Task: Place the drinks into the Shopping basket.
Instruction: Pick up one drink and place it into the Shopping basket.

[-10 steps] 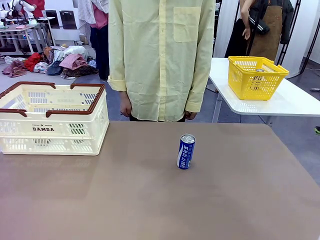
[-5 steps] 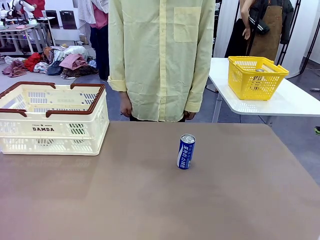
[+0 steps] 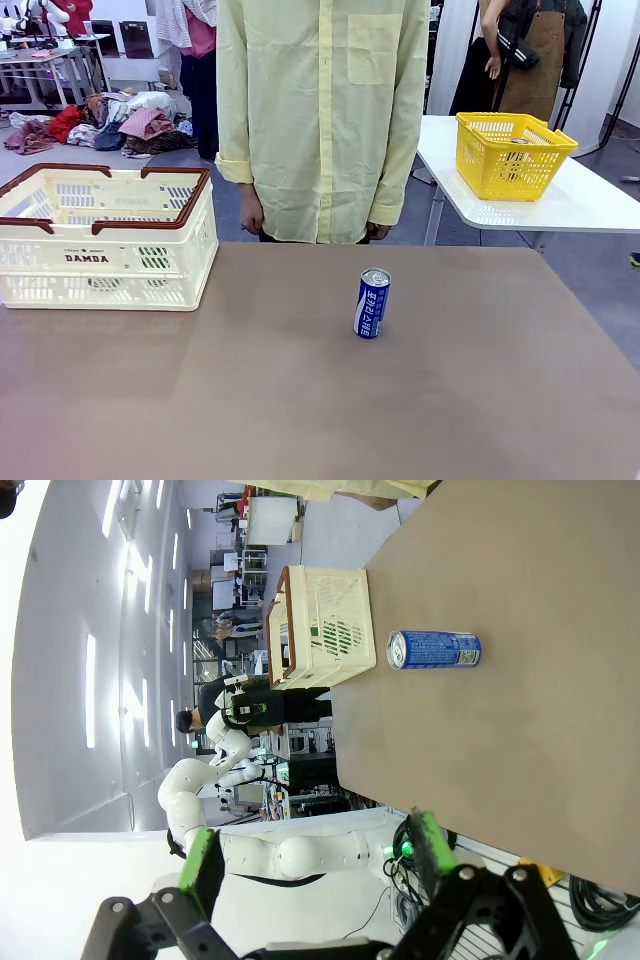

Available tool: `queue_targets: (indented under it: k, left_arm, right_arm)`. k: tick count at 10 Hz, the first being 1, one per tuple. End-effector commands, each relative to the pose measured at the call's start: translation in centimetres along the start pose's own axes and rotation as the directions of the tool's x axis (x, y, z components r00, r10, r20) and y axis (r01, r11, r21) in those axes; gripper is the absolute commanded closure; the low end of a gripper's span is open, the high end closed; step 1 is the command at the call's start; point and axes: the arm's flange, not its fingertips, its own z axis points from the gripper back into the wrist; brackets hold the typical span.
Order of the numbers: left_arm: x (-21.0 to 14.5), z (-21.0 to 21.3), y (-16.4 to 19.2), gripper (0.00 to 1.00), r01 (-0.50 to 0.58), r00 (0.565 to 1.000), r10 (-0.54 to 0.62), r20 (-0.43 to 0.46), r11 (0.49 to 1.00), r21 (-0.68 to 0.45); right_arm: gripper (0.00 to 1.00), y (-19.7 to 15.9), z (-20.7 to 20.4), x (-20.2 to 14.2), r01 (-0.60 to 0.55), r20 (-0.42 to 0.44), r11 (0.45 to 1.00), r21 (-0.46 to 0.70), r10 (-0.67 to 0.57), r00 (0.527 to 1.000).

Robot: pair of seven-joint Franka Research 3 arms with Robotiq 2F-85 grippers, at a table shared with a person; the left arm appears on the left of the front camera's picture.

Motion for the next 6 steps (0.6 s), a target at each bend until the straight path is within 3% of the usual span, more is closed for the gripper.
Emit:
queue_targets:
  k: [1, 6]
  left_arm:
    - [-0.33, -0.22, -0.35, 0.00, 0.007, 1.000, -0.007, 0.017, 1.000, -0.014]
    - [-0.33, -0.22, -0.35, 0.00, 0.007, 1.000, -0.007, 0.017, 1.000, -0.014]
  right_arm:
    - [0.00, 0.48, -0.04, 0.06, 0.009, 0.008, 1.000, 0.018, -0.009, 1.000]
    - [0.00, 0.48, -0.04, 0.06, 0.009, 0.008, 1.000, 0.018, -0.009, 1.000]
